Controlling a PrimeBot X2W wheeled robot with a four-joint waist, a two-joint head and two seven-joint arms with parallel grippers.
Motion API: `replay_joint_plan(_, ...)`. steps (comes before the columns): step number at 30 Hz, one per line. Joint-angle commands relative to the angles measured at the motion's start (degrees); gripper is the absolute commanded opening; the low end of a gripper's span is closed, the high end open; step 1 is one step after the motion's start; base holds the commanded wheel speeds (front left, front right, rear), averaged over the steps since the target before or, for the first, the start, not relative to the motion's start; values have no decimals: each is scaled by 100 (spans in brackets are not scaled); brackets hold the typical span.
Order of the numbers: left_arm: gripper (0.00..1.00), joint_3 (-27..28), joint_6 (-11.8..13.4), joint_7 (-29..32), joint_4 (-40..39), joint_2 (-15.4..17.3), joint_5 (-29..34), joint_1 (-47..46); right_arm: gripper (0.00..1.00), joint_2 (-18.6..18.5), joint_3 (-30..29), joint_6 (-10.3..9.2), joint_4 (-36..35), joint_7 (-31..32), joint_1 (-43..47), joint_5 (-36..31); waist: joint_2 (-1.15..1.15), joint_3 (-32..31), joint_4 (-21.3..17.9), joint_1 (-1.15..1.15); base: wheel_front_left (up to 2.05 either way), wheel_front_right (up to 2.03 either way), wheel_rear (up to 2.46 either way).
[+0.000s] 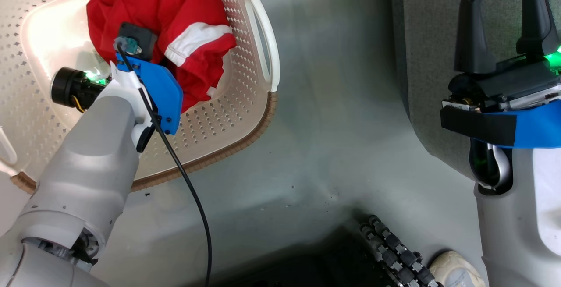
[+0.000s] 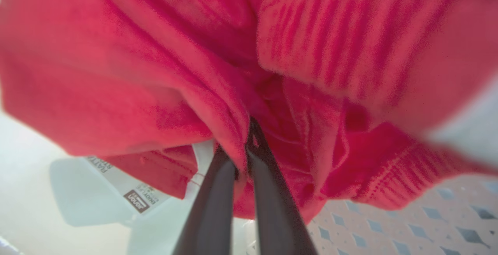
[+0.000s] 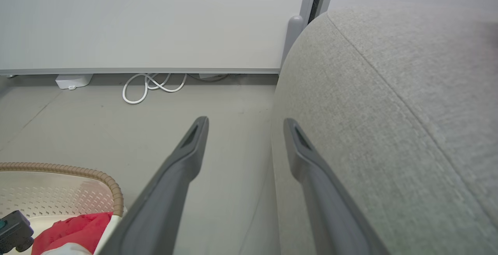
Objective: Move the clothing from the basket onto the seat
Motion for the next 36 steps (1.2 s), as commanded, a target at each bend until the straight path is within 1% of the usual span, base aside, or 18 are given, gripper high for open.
replay_joint_plan(1,0,-19,-6,-16,-8,16,3,-60,100,12,-25,1,9,-3,-101,25,0,-19,14,0,0,0,0)
replay_joint_plan(4,0,-131,-6,-52,-91,-34,-50,-31,100,12,-55,1,33,-3,-115,4,0,-85,57,0,0,0,0)
replay_joint_plan(9,0,-203,-6,-282,-273,-106,-261,69,100,12,-121,1,64,-3,-69,-94,0,-302,214,0,0,0,0)
replay_joint_plan(10,0,-262,-6,-447,-379,-166,-327,133,100,12,-153,1,92,-3,-27,-156,0,-435,310,0,0,0,0)
replay_joint_plan(11,0,-262,-6,-447,-379,-166,-327,133,100,12,-153,1,92,-3,-27,-156,0,-435,310,0,0,0,0)
replay_joint_plan(13,0,-377,-6,-735,-540,-242,-429,223,100,12,-210,1,140,-3,18,-238,0,-679,482,0,0,0,0)
replay_joint_plan(14,0,-377,-6,-735,-540,-242,-429,223,100,12,-210,1,140,-3,18,-238,0,-679,482,0,0,0,0)
replay_joint_plan(19,0,-625,-6,-1276,-746,-334,-552,353,100,10,-295,1,226,-3,138,-445,0,-1149,797,0,0,0,0)
replay_joint_plan(24,0,-729,-6,-1711,-903,-397,-678,478,100,8,-372,1,330,-4,327,-588,0,-1737,1096,0,0,0,0)
replay_joint_plan(26,0,-703,-6,-1794,-976,-394,-722,546,100,-8,-397,1,387,-3,419,-613,0,-1987,1190,0,0,0,0)
replay_joint_plan(29,0,-660,-6,-1833,-1132,-302,-688,610,100,-29,-417,1,473,-3,584,-628,0,-2351,1288,0,0,0,0)
replay_joint_plan(34,0,-234,28,-1831,-1718,-143,-414,853,100,-53,-489,1,617,-3,884,-625,0,-3005,1424,0,0,0,0)
replay_joint_plan(36,0,55,26,-1832,-1924,-147,-452,1012,100,-57,-504,1,686,-3,1039,-618,0,-3277,1455,0,0,0,0)
